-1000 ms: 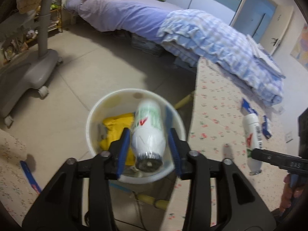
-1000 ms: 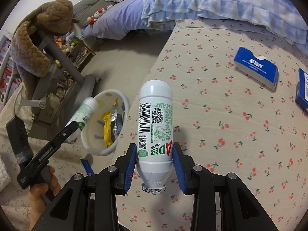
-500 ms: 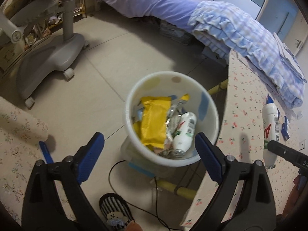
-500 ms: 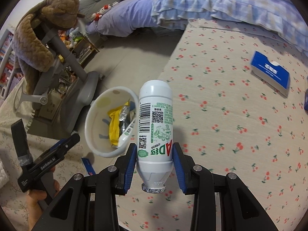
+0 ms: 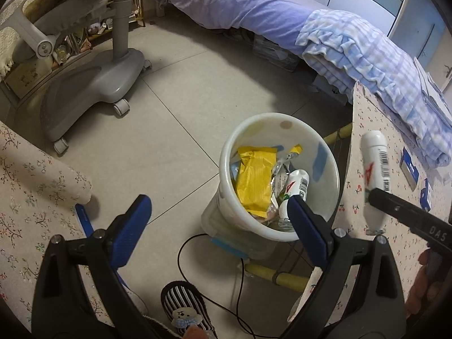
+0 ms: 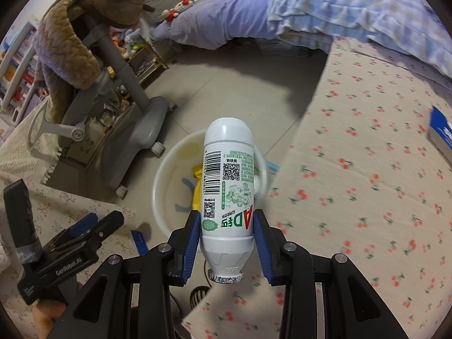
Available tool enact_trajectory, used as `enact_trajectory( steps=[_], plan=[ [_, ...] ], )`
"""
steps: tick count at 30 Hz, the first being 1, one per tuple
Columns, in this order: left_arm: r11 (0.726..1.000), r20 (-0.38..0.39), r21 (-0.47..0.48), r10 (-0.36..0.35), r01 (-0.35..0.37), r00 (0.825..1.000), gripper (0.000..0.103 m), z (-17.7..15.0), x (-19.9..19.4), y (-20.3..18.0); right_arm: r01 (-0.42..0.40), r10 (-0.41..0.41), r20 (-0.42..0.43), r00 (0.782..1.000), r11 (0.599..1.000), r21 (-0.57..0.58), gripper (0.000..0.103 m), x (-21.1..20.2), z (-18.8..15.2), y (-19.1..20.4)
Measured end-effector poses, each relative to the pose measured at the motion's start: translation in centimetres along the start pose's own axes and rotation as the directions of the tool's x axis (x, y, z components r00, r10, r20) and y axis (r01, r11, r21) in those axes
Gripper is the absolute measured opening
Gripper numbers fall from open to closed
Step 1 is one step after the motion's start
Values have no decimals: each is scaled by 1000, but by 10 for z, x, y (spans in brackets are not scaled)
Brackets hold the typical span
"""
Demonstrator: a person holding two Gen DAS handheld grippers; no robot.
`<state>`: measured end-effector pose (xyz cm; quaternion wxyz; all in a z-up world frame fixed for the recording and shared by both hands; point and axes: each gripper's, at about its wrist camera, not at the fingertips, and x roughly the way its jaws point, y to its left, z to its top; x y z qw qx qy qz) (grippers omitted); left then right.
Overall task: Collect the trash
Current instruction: 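Carry both bottles to the wastebasket and release the left gripper's bottle into it, then lower the white AD bottle into the wastebasket and open the right gripper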
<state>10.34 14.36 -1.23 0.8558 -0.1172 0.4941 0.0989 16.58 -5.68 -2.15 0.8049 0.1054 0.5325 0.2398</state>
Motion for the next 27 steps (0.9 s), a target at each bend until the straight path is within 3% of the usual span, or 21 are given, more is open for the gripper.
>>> enact_trajectory(
  steps=[5,7,8,9,20,27],
  plan=[
    [1000,10,-1,18,-18,1000,96,2,-2,4,-22,23,20,1000,999,-29,40,10,6,14],
    [1000,10,-1,21,-21,1000,96,3,-2,5,-30,32,36,999,999,-41,61,10,8,17],
    [1000,8,-4,21,-21,1000,96,3,-1,5,-21,23,47,999,999,-38,77,10,9,18],
    [1000,8,-7,19,-19,1000,96,4,-1,6,-12,14,70,997,999,-32,79,7,9,17],
    [1000,-5,2,4,-4,1000,97,2,1,1,3,-6,92,996,1000,31,79,-13,11,-8],
    [1000,-5,23,-11,11,1000,97,1,0,-10,61,-64,107,992,998,31,79,-39,0,-34]
  ],
)
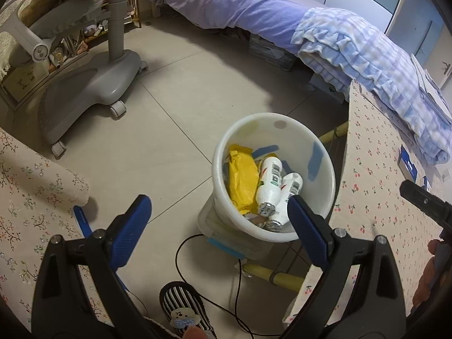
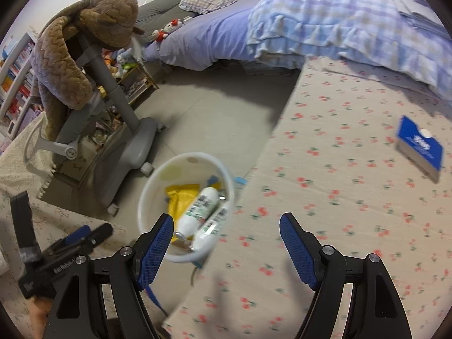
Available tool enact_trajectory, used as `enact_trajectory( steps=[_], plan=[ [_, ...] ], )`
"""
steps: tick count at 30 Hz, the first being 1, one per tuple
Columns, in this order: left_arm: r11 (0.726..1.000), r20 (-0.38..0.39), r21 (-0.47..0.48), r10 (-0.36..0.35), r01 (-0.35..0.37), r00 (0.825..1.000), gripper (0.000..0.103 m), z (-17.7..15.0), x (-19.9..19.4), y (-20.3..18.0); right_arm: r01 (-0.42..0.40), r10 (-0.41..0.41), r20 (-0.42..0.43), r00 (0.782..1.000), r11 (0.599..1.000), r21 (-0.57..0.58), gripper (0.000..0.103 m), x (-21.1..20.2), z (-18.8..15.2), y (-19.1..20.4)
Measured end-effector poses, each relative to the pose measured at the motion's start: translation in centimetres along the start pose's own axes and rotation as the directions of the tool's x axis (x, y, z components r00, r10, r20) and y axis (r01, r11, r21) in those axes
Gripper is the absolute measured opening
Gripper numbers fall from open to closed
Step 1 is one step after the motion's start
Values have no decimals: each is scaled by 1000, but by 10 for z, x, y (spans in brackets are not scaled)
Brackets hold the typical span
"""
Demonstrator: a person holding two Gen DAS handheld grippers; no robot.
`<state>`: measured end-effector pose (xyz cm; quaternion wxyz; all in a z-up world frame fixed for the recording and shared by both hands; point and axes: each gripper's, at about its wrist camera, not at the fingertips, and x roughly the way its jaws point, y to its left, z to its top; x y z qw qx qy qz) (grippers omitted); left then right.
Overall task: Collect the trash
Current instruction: 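Lower the white AD bottle into the wastebasket and open the right gripper, then move both grippers back over the table toward the two blue boxes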
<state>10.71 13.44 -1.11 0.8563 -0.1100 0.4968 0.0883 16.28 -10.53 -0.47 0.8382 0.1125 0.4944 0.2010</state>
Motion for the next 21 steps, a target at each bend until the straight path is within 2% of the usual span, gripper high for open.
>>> enact_trajectory(
  steps=[6,9,21],
  plan=[
    [999,3,15,-31,31,1000,97,-1,-3,-20,45,-46,22,999,998,43,79,-25,-5,-41],
    [998,10,32,-47,46,999,102,-1,-5,-35,70,-72,27,997,995,71,79,-35,-7,-64],
    [988,9,121,-99,97,995,102,-3,-6,-102,147,-156,48,987,976,164,79,-77,-15,-142]
  ],
)
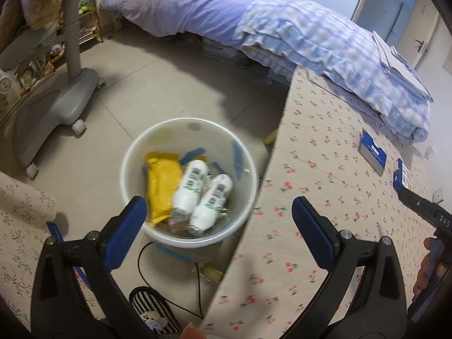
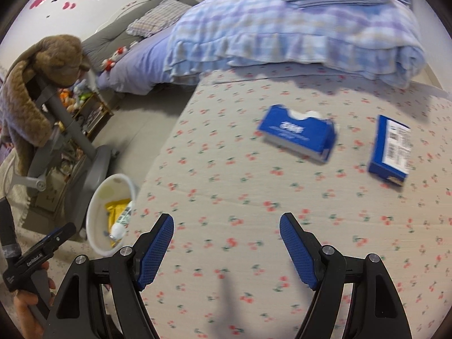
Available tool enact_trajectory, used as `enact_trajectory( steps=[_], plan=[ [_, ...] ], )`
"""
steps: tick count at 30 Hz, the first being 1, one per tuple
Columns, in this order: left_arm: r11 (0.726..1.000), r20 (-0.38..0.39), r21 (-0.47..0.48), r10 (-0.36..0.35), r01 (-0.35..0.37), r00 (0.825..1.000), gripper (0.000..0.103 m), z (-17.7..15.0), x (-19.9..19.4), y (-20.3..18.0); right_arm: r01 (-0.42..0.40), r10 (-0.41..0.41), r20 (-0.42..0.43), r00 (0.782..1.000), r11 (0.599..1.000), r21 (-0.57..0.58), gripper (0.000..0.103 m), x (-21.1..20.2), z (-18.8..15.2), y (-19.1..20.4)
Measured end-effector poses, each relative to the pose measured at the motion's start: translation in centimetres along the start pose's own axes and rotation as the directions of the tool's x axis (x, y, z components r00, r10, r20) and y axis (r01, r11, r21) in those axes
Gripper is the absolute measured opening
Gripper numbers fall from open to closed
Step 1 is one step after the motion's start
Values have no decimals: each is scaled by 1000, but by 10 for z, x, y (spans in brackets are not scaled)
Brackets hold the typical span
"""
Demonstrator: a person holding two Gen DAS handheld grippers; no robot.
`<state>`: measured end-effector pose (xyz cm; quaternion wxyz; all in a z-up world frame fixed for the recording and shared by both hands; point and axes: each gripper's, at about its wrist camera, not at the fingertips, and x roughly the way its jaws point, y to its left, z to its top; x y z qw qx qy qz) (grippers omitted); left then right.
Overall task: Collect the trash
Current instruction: 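Move both grippers back over the table toward the two blue boxes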
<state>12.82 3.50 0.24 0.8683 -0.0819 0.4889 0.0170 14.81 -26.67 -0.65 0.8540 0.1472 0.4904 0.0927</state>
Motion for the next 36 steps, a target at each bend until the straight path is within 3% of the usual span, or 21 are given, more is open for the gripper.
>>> enact_trajectory(
  steps=[17,27,36],
  plan=[
    [987,-15,153,-48,50,999,102,5,22,-97,93,-100,52,994,987,134,79,-32,23,-94],
    [979,-26,195,-55,59,998,102,11,37,-128,182,-201,61,978,955,234,79,-40,37,-160],
    [974,-34,215,-68,74,997,102,19,47,-147,187,-207,29,978,929,318,79,-28,42,-194]
  ],
)
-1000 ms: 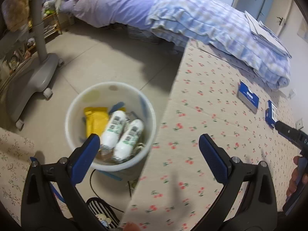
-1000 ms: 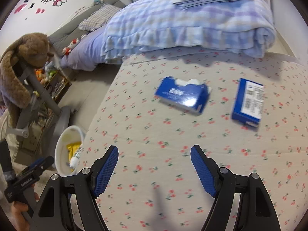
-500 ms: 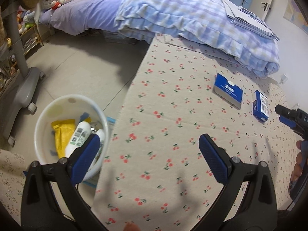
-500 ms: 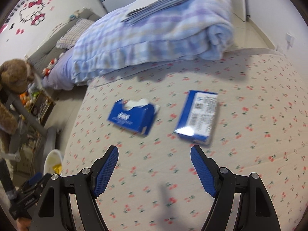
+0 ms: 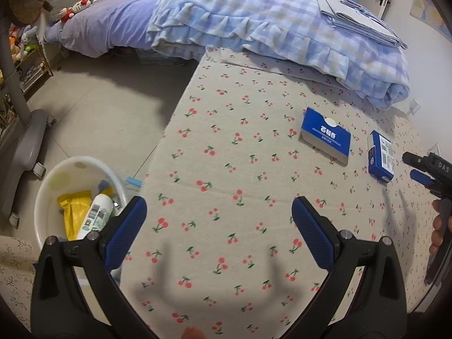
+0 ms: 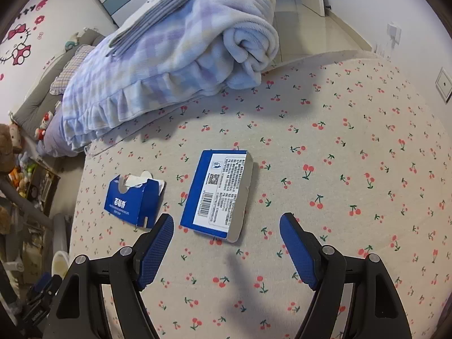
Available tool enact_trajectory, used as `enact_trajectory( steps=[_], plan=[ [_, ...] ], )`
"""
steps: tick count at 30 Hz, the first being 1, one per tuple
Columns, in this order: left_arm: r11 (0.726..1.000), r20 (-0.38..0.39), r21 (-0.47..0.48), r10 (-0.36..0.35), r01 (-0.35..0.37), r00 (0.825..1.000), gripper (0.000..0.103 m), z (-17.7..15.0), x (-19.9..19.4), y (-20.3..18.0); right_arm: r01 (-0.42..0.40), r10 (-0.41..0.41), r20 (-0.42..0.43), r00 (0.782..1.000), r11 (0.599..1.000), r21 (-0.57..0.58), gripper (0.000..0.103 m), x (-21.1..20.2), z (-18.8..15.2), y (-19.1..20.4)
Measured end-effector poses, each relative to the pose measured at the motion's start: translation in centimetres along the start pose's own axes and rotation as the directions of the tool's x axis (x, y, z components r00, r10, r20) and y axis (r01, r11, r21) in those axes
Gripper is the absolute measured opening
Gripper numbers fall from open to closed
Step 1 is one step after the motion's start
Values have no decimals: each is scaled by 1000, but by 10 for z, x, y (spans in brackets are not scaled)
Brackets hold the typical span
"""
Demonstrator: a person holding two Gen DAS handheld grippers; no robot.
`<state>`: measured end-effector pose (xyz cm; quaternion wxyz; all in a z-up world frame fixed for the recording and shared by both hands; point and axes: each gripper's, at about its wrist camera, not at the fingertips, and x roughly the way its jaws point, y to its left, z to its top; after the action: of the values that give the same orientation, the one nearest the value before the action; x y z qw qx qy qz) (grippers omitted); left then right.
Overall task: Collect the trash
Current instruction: 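Move both grippers back over the table toward the two blue boxes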
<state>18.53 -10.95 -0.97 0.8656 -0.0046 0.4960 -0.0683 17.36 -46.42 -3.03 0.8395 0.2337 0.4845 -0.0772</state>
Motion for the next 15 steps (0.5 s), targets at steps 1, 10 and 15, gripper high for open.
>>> enact_trajectory(
  steps=[1,10,15],
  plan=[
    [1000,0,0,-2,2,1000,102,1,1,-1,-2,2,-2,1000,1000,-1,79,2,1,0],
    [1000,-3,-1,-16,16,1000,102,9,9,-14,-35,35,-26,999,999,13,79,18,6,6],
    [1000,-7,-1,-20,20,1000,102,9,13,-19,-35,35,-43,998,999,12,79,29,8,11]
  ],
)
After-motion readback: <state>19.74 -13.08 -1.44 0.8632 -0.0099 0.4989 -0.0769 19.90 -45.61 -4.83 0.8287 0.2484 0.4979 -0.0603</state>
